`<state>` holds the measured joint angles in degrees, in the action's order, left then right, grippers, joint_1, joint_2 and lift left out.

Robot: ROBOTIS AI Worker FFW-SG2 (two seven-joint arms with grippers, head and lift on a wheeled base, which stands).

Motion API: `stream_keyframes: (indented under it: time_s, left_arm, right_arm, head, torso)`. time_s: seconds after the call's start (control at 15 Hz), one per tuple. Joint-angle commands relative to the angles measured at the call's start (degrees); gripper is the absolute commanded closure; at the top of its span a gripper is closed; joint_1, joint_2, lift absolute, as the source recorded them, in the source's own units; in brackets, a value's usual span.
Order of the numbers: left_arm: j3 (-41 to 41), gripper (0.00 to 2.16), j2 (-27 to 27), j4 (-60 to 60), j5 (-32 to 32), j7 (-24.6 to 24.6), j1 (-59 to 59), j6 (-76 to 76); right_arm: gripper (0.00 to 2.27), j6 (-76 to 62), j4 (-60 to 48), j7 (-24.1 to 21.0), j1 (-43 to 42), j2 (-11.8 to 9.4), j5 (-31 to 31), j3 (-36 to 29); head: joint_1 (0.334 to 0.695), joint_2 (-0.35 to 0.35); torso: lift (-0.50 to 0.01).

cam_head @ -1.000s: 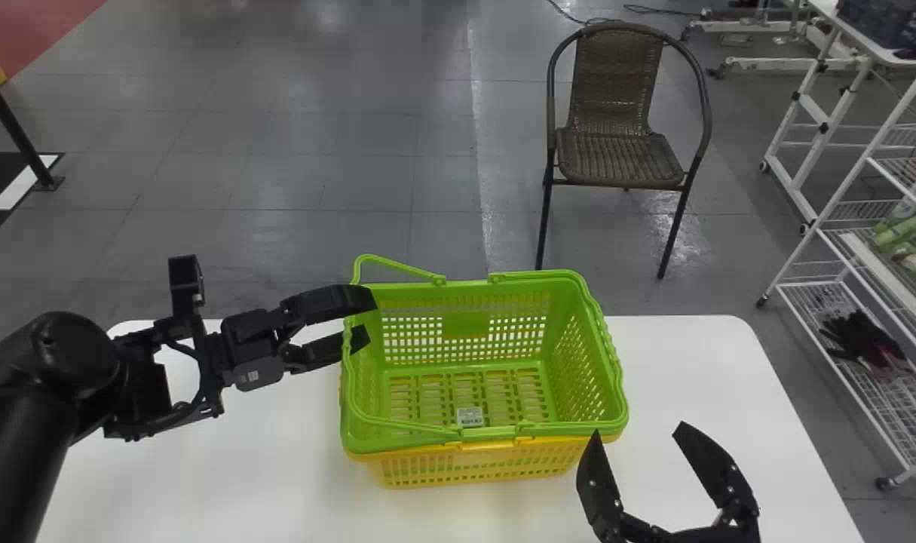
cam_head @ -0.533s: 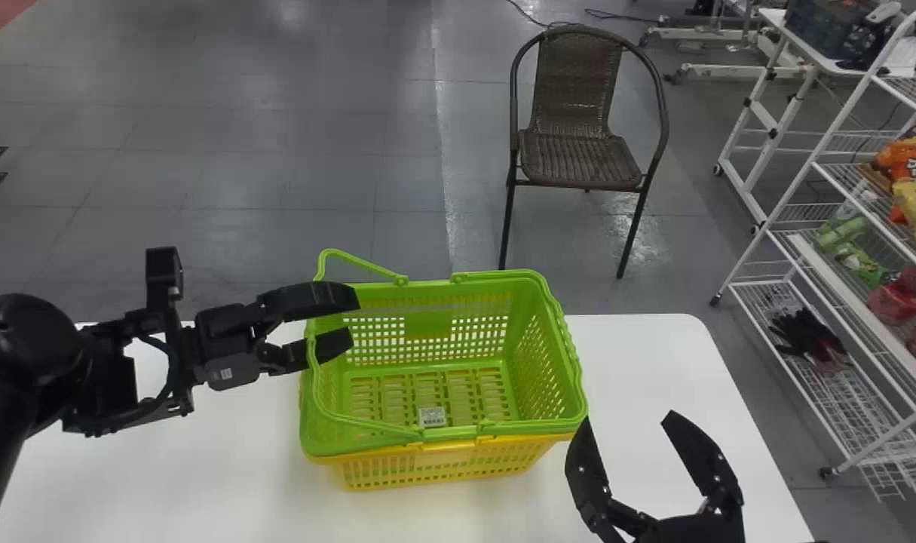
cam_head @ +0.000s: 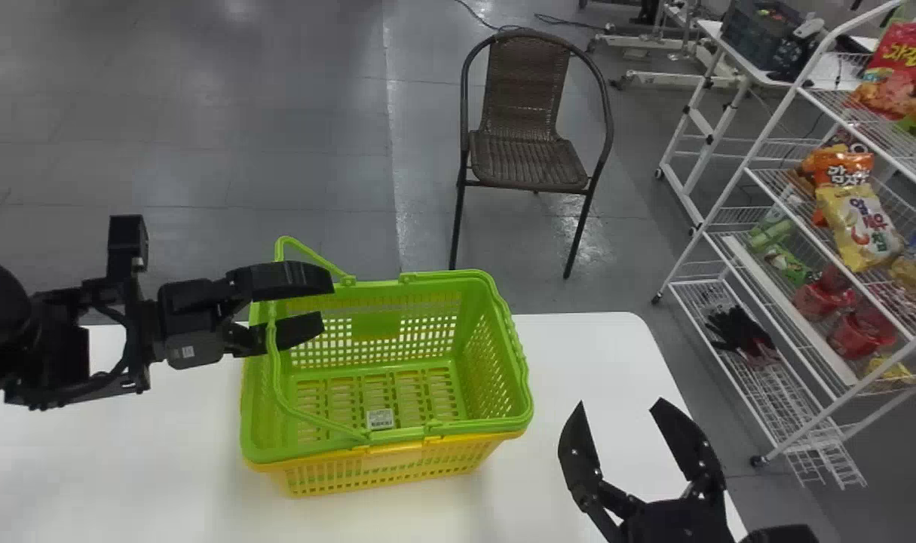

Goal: Grasp handle with right gripper to insert into left gripper then lift and swing left to center

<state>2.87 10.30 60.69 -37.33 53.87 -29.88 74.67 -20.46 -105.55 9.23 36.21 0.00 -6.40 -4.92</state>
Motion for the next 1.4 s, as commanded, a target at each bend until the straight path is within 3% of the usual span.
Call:
stream_keyframes:
  time_s: [0.0,0.13,0.27,0.4,0.6,1.0,1.33]
  left_arm:
    - [-0.3,0.12,-0.1,-0.7,0.5,0.0,-0.8,0.2]
    - [-0.3,0.12,-0.2,-2.4,0.7,0.1,-1.6,0.0]
    - [-0.4,0.12,-0.4,-2.7,1.5,0.2,-1.9,0.0]
    - [-0.4,0.12,-0.5,-2.7,1.6,0.2,-2.4,0.0]
    - [-1.4,0.12,-0.4,-2.7,1.6,0.2,-3.4,0.9]
    - [-2.7,0.12,0.3,-2.7,2.6,0.4,-4.5,1.6]
    - [-3.1,0.12,0.1,-2.7,2.4,0.4,-4.5,2.3]
  right_arm:
    - [0.31,1.3,0.3,0.4,-0.4,0.1,0.0,-1.7]
    - [0.68,1.6,0.9,0.6,-1.2,0.1,0.0,-3.1]
    - [1.48,4.4,1.1,1.2,-2.2,0.1,-0.5,-4.6]
    - [1.97,7.4,1.8,1.2,-3.7,0.1,-0.5,-6.3]
    - [2.25,11.1,2.2,1.2,-5.4,0.1,-0.2,-8.9]
    - [2.25,12.0,5.4,1.3,-9.3,-0.1,1.5,-10.4]
    - [2.25,13.4,11.0,1.2,-14.8,-1.8,5.2,-8.7]
  head:
    - [0.695,-0.207]
    - [0.695,-0.221]
    - [0.695,-0.238]
    - [0.695,-0.249]
    - [0.695,-0.28]
    - [0.695,-0.315]
    - [0.695,-0.306]
  torso:
    - [0.0]
    - [0.0]
    - [0.0]
    - [0.0]
    - [0.0]
    - [0.0]
    - [0.0]
